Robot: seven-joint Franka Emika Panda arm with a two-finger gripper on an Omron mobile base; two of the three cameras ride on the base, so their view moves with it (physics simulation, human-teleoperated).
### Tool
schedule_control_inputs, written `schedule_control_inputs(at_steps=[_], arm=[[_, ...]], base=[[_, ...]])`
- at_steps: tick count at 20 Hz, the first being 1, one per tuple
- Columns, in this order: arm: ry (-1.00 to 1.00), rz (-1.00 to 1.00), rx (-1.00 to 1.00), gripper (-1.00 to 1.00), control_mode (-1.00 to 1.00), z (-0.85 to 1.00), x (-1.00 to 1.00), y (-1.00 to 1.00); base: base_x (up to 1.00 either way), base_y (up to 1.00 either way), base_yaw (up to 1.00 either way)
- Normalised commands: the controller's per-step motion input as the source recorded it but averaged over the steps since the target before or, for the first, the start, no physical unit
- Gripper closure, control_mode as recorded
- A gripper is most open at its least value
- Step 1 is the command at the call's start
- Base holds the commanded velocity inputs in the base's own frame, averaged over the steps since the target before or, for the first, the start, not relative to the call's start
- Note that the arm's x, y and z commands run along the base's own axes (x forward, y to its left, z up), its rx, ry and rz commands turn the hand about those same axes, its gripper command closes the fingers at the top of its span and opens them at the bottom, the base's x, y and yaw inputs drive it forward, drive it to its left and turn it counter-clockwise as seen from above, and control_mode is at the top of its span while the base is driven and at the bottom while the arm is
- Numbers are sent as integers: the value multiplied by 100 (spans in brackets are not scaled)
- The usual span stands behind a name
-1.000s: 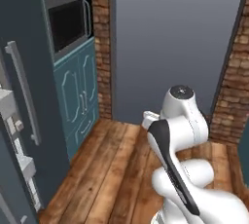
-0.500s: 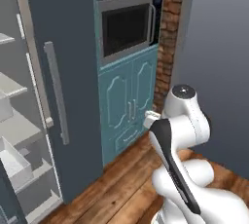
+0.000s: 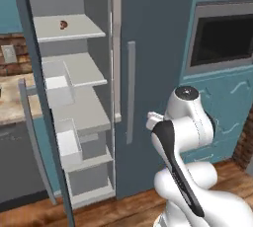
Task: Take the mango, lemon, and mushroom from the freezer and place them in the bowl on the counter.
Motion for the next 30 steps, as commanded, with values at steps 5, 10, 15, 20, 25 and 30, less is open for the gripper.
schedule_control_inputs(at_steps=[5, 10, 15, 20, 25, 30], arm=[[0, 0, 0, -100, 100, 0, 0, 0], [0, 0, 0, -100, 100, 0, 0, 0], [0, 0, 0, -100, 100, 0, 0, 0], [-4, 9, -11, -100, -100, 24, 17, 39], [-22, 35, -16, -100, -100, 84, 22, 54], [-41, 49, -3, -100, -100, 99, 10, 9]], base=[[93, -13, 51], [94, -7, 13], [93, 19, 8], [32, 12, 2], [0, 0, 0], [0, 0, 0]])
